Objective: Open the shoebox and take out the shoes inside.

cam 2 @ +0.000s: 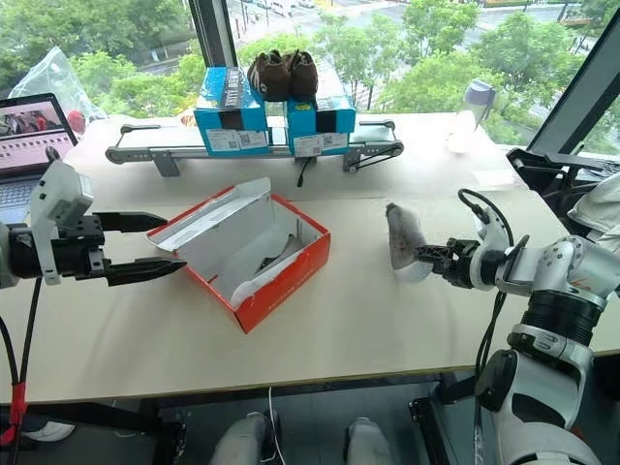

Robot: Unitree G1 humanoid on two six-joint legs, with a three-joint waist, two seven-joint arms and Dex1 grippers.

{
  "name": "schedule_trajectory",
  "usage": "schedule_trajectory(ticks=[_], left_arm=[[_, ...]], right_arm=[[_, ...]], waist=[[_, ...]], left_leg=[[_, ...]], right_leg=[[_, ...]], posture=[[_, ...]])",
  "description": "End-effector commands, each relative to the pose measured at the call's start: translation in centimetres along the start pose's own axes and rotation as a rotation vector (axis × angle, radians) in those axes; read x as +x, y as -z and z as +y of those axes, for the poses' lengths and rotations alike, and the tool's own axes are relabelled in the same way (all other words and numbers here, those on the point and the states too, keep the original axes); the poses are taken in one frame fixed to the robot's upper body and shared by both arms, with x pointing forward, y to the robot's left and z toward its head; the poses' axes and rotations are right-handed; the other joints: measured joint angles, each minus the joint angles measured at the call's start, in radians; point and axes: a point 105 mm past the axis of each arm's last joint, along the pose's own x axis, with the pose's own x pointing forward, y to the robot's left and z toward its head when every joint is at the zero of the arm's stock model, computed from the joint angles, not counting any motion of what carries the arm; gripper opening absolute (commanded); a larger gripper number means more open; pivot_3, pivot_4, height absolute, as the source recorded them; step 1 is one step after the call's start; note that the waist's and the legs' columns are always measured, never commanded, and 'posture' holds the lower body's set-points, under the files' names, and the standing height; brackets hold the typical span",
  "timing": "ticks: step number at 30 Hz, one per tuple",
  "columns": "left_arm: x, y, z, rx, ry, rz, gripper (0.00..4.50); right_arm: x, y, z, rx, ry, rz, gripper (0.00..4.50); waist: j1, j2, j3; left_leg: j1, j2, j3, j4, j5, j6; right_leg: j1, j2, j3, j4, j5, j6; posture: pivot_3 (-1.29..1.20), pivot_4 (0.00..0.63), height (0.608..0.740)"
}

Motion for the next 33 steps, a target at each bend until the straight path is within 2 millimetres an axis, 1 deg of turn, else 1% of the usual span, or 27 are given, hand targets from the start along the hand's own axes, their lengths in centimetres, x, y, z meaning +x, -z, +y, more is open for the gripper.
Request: schedule_trajectory(ticks=[1,3,4,6,8,10,11,12,13,14,15,17,18,19,20,22,24,27,29,31,33], left_arm=[[-0.6,-1.0,0.0,0.044,-0.02,-0.019,4.5],[-0.7,-1.0,0.0,0.044,-0.022,-0.017,4.5],[-0.7,-1.0,0.0,0.045,-0.023,-0.017,4.5],[-0.9,-1.1,0.0,0.048,-0.03,-0.014,4.5],[-1.1,-1.1,0.0,0.049,-0.032,-0.008,4.5],[-1.3,-1.1,-0.1,0.048,-0.036,-0.003,4.5],[-1.3,-1.1,0.0,0.047,-0.038,-0.002,4.5],[-1.4,-1.1,0.0,0.047,-0.039,-0.002,4.5],[-1.4,-1.1,0.0,0.048,-0.04,-0.002,4.5],[-1.3,-1.2,0.0,0.048,-0.04,-0.002,4.5],[-1.3,-1.2,-0.1,0.05,-0.039,-0.002,4.5],[-1.2,-1.3,-0.1,0.051,-0.035,-0.002,4.5],[-1.1,-1.3,-0.1,0.051,-0.035,-0.001,4.5],[-1.1,-1.2,-0.1,0.052,-0.034,0.001,4.5],[-1.0,-1.2,-0.1,0.051,-0.033,0.002,4.5],[-1.0,-1.1,-0.2,0.049,-0.03,0.005,4.5],[-1.0,-1.0,-0.5,0.045,-0.026,0.01,4.5],[-1.2,-0.5,-0.8,0.042,-0.021,0.031,4.5],[-1.3,-0.4,-1.0,0.038,-0.025,0.032,4.5],[-1.3,-0.4,-1.1,0.035,-0.033,0.026,4.5],[-1.4,-0.4,-1.2,0.032,-0.038,0.024,4.5]], right_arm=[[-1.2,-1.7,-0.3,-0.032,0.021,-0.07,3.66],[-1.8,-2.6,-0.6,-0.053,0.043,-0.1,4.42],[-2.3,-3.2,-0.7,-0.086,0.068,-0.124,4.42],[-3.5,-4.7,-0.7,-0.214,0.142,-0.166,4.42],[-5.0,-6.6,0.4,-0.361,0.201,-0.213,4.42],[-6.0,-8.0,1.4,-0.513,0.253,-0.239,4.42],[-6.1,-8.5,2.2,-0.583,0.26,-0.244,4.42],[-5.9,-8.9,3.6,-0.661,0.227,-0.246,4.42],[-5.6,-9.1,5.3,-0.756,0.178,-0.248,4.42],[-5.0,-8.9,7.9,-0.878,0.081,-0.249,4.42],[-4.4,-7.9,11.2,-1.005,-0.063,-0.226,4.42],[-3.2,-5.8,16.3,-1.273,-0.276,-0.179,4.42],[-2.7,-4.9,18.0,-1.41,-0.344,-0.166,4.42],[-2.2,-4.0,19.3,-1.531,-0.4,-0.153,4.42],[-1.6,-3.0,20.2,-1.606,-0.455,-0.117,4.42],[-0.4,-1.3,21.7,-1.742,-0.542,-0.078,4.42],[0.8,0.2,23.1,-1.841,-0.633,-0.053,4.42],[2.2,2.3,24.6,-1.975,-0.746,-0.024,4.42],[3.3,3.2,25.2,-2.035,-0.789,-0.022,4.42],[4.3,4.2,25.1,-2.076,-0.828,0.007,4.42],[5.0,4.7,24.9,-2.096,-0.85,0.023,4.42]], waist=[[0.001,0.0,0.0],[0.001,0.0,0.0],[0.001,0.0,0.0],[0.002,0.0,0.0],[0.002,0.0,0.0],[0.001,0.001,0.001],[0.001,0.001,0.001],[-0.003,0.001,0.001],[-0.005,0.001,0.001],[-0.009,0.001,0.001],[-0.015,0.001,0.001],[-0.027,0.001,0.001],[-0.031,0.001,0.001],[-0.032,0.001,0.001],[-0.031,0.002,0.001],[-0.025,0.002,0.001],[-0.012,0.001,0.002],[0.0,0.001,0.002],[0.003,0.001,0.002],[0.004,0.001,0.002],[0.004,0.001,0.002]], left_leg=[[0.0,0.0,0.0,0.0,0.0,-0.001],[0.0,0.0,0.0,0.0,-0.003,-0.004],[0.0,0.0,0.0,0.0,-0.004,-0.007],[0.0,0.0,0.0,0.0,-0.004,-0.006],[0.0,-0.001,0.0,0.0,-0.004,-0.006],[0.0,0.0,0.0,0.0,-0.004,-0.007],[0.0,0.0,0.0,0.0,-0.005,-0.007],[0.0,0.0,0.0,0.0,-0.005,-0.007],[0.0,0.0,0.0,-0.001,-0.005,-0.007],[0.001,0.001,0.0,-0.001,-0.005,-0.007],[0.002,0.001,0.0,-0.001,-0.005,-0.007],[0.002,0.001,0.0,-0.001,-0.005,-0.007],[0.002,0.002,0.0,-0.001,-0.005,-0.007],[0.002,0.002,0.0,-0.001,-0.005,-0.007],[0.002,0.002,0.001,-0.001,-0.005,-0.007],[0.002,0.002,0.001,-0.001,-0.005,-0.007],[0.001,0.001,0.001,0.001,-0.005,-0.007],[-0.001,0.001,0.001,0.003,-0.006,-0.007],[-0.001,0.001,0.001,0.003,-0.006,-0.007],[-0.001,0.001,0.001,0.003,-0.005,-0.007],[-0.001,0.001,0.001,0.003,-0.005,-0.008]], right_leg=[[0.0,0.0,0.0,0.0,0.0,0.0],[0.001,0.0,0.0,-0.001,0.0,0.0],[0.001,0.0,0.0,-0.001,0.0,0.0],[0.001,0.0,0.0,-0.001,0.0,0.001],[0.001,0.0,0.0,-0.001,-0.001,0.001],[0.0,0.0,0.0,-0.002,-0.001,0.001],[0.0,0.0,0.0,-0.002,-0.001,0.001],[-0.001,0.0,0.0,-0.002,-0.001,0.001],[-0.001,0.0,0.0,-0.002,-0.002,0.0],[-0.001,0.0,0.0,-0.002,-0.002,0.0],[0.0,0.0,0.0,-0.002,-0.002,0.0],[0.0,0.0,0.0,-0.001,-0.002,-0.001],[-0.001,0.0,0.0,-0.001,-0.002,-0.001],[-0.001,0.0,0.001,0.0,-0.002,-0.001],[-0.002,0.001,0.001,0.0,-0.003,-0.001],[-0.002,0.001,0.0,0.001,-0.003,-0.001],[-0.001,0.001,0.0,0.001,-0.003,0.0],[-0.003,0.0,-0.001,0.0,-0.003,0.001],[-0.003,0.0,-0.001,0.001,-0.003,0.001],[-0.003,0.0,-0.001,0.002,-0.003,0.001],[-0.002,0.0,-0.001,0.002,-0.003,0.001]], posture=[[0.0,0.15,0.74],[0.0,0.15,0.74],[0.0,0.15,0.74],[0.0,0.15,0.74],[0.0,0.15,0.74],[0.0,0.15,0.74],[0.0,0.15,0.74],[0.0,0.15,0.74],[0.0,0.15,0.74],[0.0,0.15,0.74],[0.0,0.15,0.74],[0.0,0.15,0.74],[0.0,0.15,0.74],[0.0,0.15,0.74],[0.0,0.15,0.74],[0.0,0.15,0.74],[0.0,0.15,0.74],[0.0,0.15,0.74],[0.0,0.15,0.74],[0.0,0.15,0.74],[0.0,0.15,0.74]])
